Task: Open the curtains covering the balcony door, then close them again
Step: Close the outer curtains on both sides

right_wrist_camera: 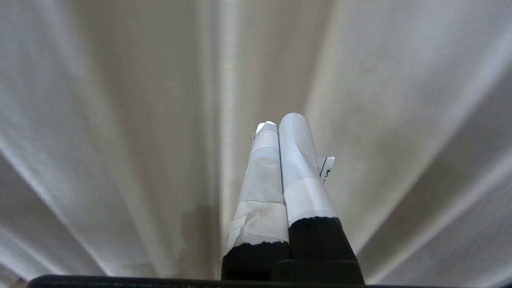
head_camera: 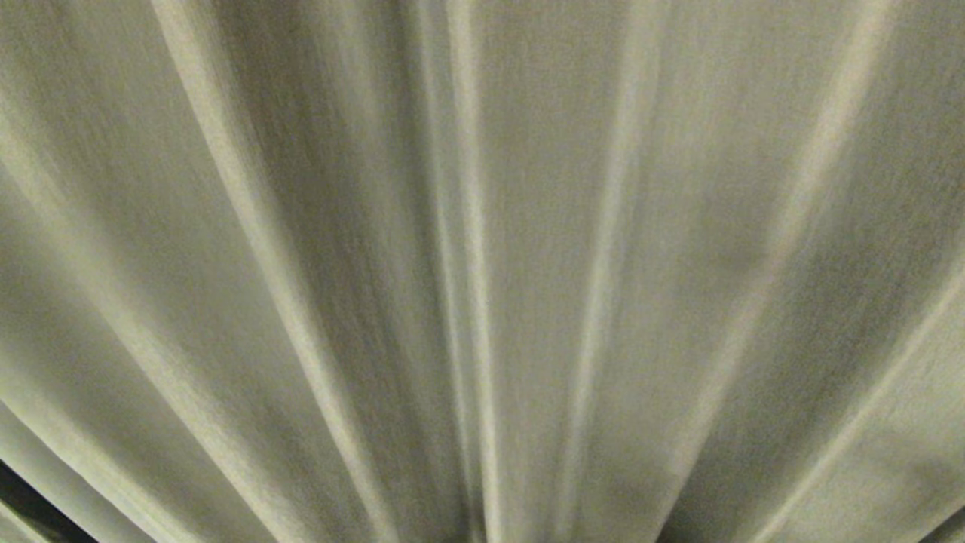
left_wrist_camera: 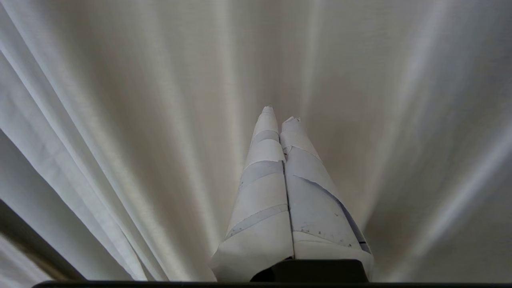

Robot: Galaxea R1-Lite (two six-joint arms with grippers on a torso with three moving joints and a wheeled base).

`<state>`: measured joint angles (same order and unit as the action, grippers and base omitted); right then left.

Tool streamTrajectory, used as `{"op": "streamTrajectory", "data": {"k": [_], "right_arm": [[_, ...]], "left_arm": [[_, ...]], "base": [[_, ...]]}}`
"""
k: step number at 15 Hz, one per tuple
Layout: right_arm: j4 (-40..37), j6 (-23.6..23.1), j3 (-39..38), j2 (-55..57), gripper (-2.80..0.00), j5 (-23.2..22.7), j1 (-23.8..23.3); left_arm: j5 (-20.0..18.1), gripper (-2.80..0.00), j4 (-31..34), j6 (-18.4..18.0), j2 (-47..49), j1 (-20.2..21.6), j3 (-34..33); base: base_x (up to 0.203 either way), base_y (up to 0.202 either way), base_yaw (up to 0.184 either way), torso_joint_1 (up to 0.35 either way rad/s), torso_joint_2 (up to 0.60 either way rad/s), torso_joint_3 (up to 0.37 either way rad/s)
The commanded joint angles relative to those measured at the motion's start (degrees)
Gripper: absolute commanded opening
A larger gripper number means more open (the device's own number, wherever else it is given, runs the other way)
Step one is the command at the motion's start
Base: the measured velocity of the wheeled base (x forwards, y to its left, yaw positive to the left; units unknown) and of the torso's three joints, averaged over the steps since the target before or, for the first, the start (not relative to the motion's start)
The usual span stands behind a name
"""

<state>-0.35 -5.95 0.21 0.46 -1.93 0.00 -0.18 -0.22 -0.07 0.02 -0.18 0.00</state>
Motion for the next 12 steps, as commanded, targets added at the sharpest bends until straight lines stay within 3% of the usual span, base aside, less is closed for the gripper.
{"op": "streamTrajectory", "data": {"k": [1, 12], "right_arm": [[0.0, 0.0, 0.0, -0.5, -2.8, 0.0, 0.0], [0.0, 0.0, 0.0, -0.5, -2.8, 0.0, 0.0]], "left_arm": [[0.0, -2.8, 0.0, 0.0, 0.0, 0.0, 0.0], [0.0, -2.8, 0.0, 0.0, 0.0, 0.0, 0.0]], "base": [[0.0, 0.0, 0.0, 0.0, 0.0, 0.0], [0.0, 0.0, 0.0, 0.0, 0.0, 0.0]]}}
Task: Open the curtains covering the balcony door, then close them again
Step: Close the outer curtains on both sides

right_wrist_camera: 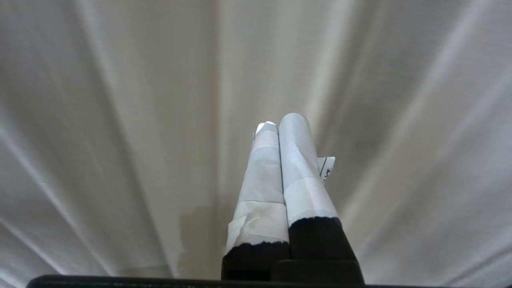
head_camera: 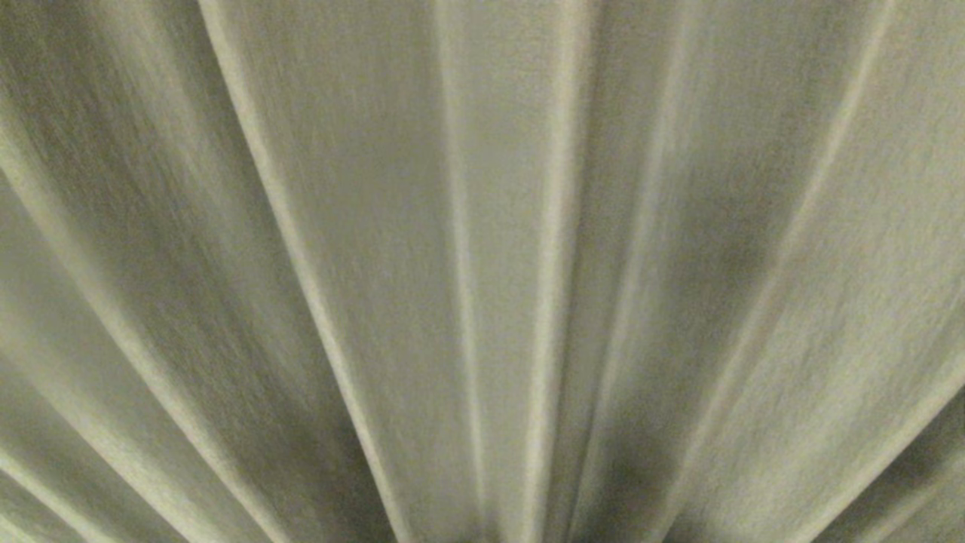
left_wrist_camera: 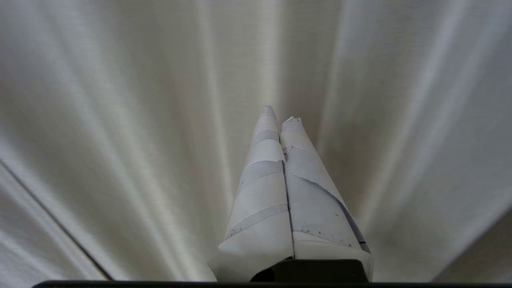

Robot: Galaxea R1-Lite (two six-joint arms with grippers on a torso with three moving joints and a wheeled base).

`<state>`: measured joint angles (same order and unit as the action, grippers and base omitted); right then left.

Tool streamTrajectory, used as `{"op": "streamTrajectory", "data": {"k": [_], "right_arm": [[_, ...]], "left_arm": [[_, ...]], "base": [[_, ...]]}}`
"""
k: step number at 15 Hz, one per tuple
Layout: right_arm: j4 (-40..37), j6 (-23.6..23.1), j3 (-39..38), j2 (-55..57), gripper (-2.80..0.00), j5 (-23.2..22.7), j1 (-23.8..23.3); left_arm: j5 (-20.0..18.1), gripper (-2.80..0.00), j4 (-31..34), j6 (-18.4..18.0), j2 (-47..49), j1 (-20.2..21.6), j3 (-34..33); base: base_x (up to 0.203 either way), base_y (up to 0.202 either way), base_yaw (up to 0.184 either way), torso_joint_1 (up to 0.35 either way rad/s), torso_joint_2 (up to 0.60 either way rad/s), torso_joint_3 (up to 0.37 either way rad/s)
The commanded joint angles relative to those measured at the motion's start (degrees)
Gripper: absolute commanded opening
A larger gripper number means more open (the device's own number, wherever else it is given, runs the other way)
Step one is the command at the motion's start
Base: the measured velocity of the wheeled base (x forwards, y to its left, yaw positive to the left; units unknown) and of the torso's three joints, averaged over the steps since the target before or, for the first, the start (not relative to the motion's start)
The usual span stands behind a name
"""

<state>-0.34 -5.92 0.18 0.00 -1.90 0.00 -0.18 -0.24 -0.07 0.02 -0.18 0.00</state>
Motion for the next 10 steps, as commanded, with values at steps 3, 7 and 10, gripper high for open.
{"op": "streamTrajectory", "data": {"k": [3, 7, 10], "right_arm": [[0.0, -0.1, 0.0, 0.0, -2.8, 0.0, 0.0], [0.0, -0.1, 0.0, 0.0, -2.8, 0.0, 0.0], [0.0, -0.1, 0.0, 0.0, -2.8, 0.0, 0.0]], "left_arm": [[0.0, -2.8, 0.0, 0.0, 0.0, 0.0, 0.0], [0.0, -2.8, 0.0, 0.0, 0.0, 0.0, 0.0], [0.0, -2.8, 0.0, 0.0, 0.0, 0.0, 0.0]], "base": [[0.0, 0.0, 0.0, 0.0, 0.0, 0.0], [0.0, 0.0, 0.0, 0.0, 0.0, 0.0], [0.0, 0.0, 0.0, 0.0, 0.0, 0.0]]}}
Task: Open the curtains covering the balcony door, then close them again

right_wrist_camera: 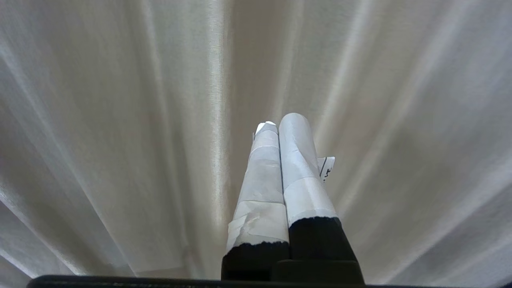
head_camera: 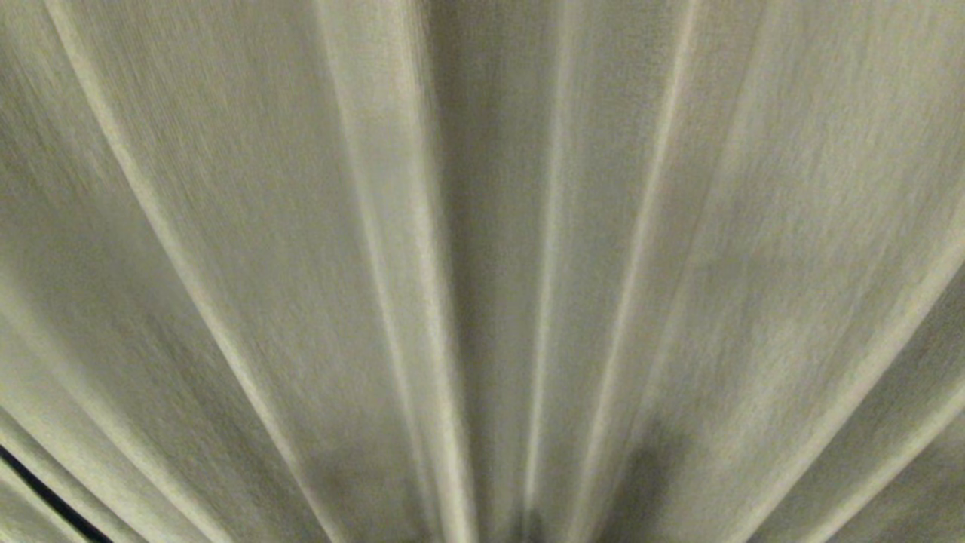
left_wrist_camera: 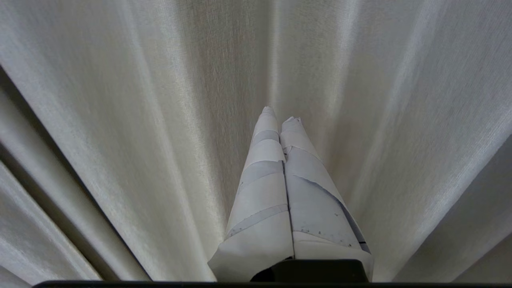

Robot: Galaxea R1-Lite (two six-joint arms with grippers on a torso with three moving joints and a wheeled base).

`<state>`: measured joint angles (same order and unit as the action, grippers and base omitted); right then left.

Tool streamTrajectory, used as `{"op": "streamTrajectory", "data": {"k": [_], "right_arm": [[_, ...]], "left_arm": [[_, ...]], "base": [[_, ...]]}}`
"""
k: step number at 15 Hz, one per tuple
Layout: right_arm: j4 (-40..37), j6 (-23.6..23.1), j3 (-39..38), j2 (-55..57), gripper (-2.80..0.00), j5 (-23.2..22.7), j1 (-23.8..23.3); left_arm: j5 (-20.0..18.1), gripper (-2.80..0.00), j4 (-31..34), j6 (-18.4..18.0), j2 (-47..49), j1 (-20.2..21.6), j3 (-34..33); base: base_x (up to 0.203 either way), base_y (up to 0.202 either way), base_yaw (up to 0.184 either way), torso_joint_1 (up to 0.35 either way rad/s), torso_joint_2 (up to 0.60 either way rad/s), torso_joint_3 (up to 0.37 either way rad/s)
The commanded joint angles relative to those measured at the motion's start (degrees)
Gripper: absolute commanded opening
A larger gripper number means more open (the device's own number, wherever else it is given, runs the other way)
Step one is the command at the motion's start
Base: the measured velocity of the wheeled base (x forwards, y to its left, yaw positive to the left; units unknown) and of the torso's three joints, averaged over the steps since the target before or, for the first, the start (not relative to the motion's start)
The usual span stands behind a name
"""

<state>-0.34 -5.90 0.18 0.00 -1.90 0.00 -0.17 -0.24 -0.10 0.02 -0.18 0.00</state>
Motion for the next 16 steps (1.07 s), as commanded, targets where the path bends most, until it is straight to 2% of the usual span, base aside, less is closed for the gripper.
{"op": "streamTrajectory", "data": {"k": [1, 16], "right_arm": [[0.0, -0.1, 0.0, 0.0, -2.8, 0.0, 0.0], [0.0, 0.0, 0.0, 0.0, -2.8, -0.1, 0.0]], "left_arm": [[0.0, -2.8, 0.0, 0.0, 0.0, 0.0, 0.0], [0.0, -2.8, 0.0, 0.0, 0.0, 0.0, 0.0]], "base": [[0.0, 0.0, 0.0, 0.0, 0.0, 0.0], [0.0, 0.0, 0.0, 0.0, 0.0, 0.0]]}}
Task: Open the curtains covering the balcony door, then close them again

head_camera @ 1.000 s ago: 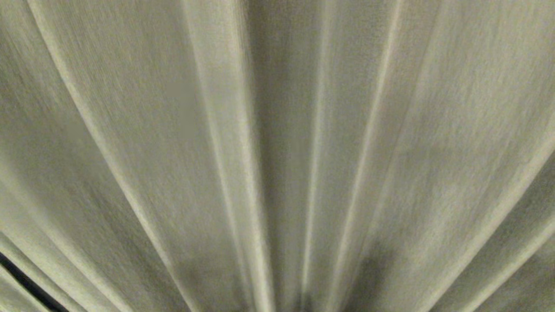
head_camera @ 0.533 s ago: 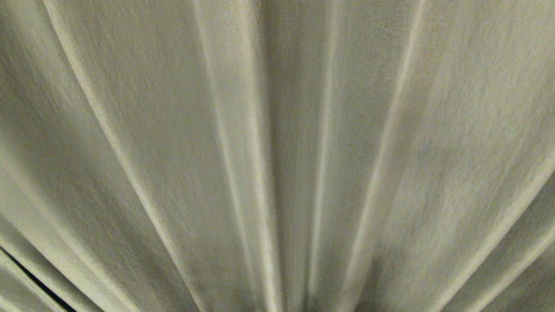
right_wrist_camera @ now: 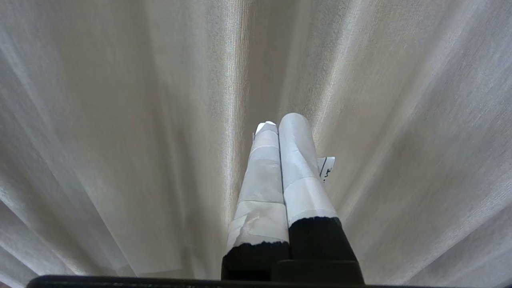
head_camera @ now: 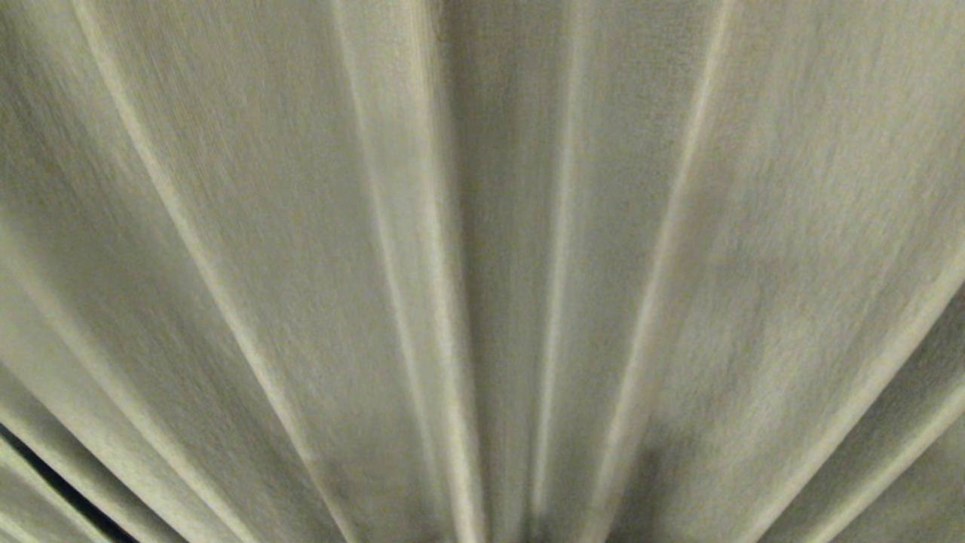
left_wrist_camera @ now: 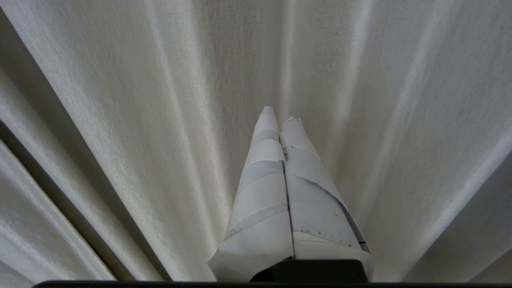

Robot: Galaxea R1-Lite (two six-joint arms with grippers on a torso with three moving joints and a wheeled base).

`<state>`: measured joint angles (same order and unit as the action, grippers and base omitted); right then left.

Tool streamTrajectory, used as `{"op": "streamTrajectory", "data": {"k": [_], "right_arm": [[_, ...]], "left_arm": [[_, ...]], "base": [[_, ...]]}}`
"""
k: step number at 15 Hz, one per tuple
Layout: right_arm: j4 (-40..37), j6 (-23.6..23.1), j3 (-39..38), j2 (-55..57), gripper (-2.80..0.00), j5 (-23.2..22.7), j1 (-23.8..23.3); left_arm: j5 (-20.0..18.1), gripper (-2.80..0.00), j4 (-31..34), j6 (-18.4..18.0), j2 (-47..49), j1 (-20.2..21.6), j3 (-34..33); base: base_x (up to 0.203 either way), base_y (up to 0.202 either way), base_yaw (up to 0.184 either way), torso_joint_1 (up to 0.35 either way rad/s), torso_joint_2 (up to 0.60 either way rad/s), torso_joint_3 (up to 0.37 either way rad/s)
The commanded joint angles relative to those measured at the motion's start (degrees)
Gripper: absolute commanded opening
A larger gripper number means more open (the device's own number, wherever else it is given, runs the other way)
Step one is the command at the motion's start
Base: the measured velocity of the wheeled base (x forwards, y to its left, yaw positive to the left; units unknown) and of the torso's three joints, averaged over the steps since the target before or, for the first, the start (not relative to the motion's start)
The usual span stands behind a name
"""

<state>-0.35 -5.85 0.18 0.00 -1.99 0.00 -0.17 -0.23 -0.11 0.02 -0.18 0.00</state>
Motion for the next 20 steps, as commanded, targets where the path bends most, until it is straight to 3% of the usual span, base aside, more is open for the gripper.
{"op": "streamTrajectory", "data": {"k": [1, 15, 20], "right_arm": [[0.0, 0.0, 0.0, 0.0, -2.8, 0.0, 0.0], [0.0, 0.0, 0.0, 0.0, -2.8, 0.1, 0.0], [0.0, 0.0, 0.0, 0.0, -2.8, 0.1, 0.0]], "left_arm": [[0.0, -2.8, 0.0, 0.0, 0.0, 0.0, 0.0], [0.0, -2.8, 0.0, 0.1, 0.0, 0.0, 0.0], [0.1, -2.8, 0.0, 0.1, 0.0, 0.0, 0.0]], "base": [[0.0, 0.0, 0.0, 0.0, 0.0, 0.0], [0.0, 0.0, 0.0, 0.0, 0.0, 0.0], [0.0, 0.151, 0.001, 0.002, 0.0, 0.002]]}}
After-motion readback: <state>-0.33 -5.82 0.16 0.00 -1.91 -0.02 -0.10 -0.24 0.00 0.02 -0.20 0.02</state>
